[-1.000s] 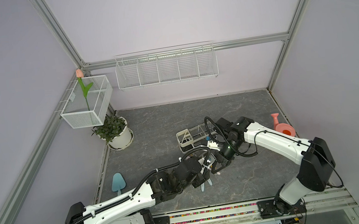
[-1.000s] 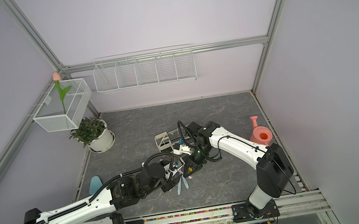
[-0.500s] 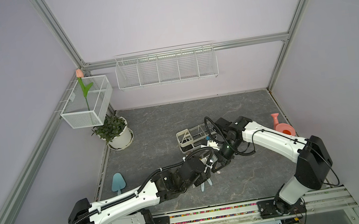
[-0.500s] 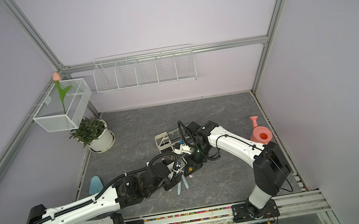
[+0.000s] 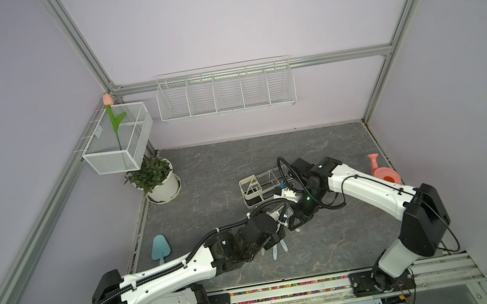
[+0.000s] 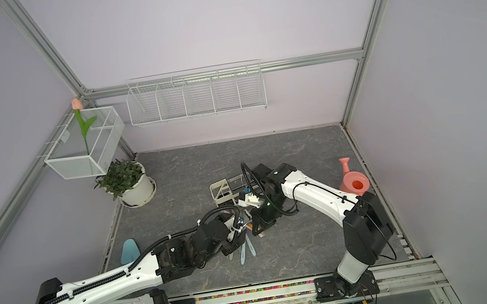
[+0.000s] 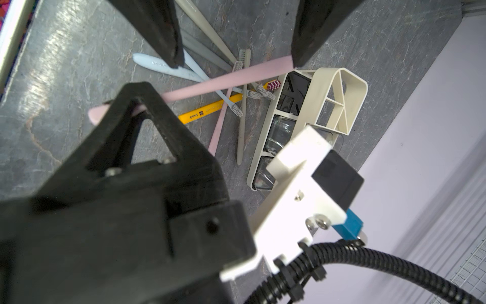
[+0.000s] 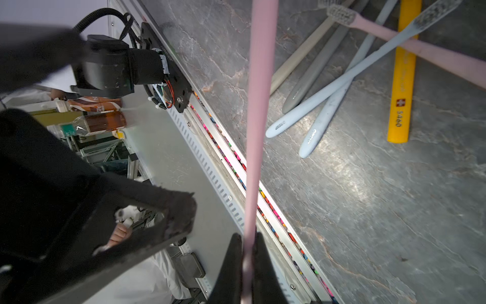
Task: Place the toothbrush into the toothbrush holder
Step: Pick up the toothbrush from the center of the board.
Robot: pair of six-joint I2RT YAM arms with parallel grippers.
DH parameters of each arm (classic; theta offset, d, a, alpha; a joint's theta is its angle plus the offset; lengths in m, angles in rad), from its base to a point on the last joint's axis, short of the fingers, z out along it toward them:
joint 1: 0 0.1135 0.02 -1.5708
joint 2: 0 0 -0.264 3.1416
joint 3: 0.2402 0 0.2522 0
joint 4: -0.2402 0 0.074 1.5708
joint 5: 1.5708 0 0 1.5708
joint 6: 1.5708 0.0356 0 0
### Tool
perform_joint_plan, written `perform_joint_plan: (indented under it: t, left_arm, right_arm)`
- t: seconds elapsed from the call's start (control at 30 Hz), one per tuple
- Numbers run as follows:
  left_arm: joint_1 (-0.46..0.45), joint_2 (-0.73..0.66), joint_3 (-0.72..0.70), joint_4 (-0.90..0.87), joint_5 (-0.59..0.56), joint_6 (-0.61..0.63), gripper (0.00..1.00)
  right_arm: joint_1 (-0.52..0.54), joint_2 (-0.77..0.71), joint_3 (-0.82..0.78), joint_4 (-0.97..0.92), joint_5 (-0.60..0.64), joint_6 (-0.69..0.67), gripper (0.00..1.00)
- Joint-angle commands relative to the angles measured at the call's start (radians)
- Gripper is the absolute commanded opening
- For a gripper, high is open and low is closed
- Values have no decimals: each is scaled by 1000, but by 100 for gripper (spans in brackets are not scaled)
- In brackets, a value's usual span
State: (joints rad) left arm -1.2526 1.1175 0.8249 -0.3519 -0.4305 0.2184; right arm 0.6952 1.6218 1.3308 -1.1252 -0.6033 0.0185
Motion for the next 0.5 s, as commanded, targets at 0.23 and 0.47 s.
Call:
perform_joint_plan:
  t: [0.23, 0.47]
  left_arm:
    - [-2, -9, -21, 40, -39, -25, 70]
    - [39, -18, 24, 17, -33, -273, 74]
  right_arm:
    - [-4, 6, 29, -3, 34, -7, 7]
    - [-2, -39, 6, 32, 33, 1, 7]
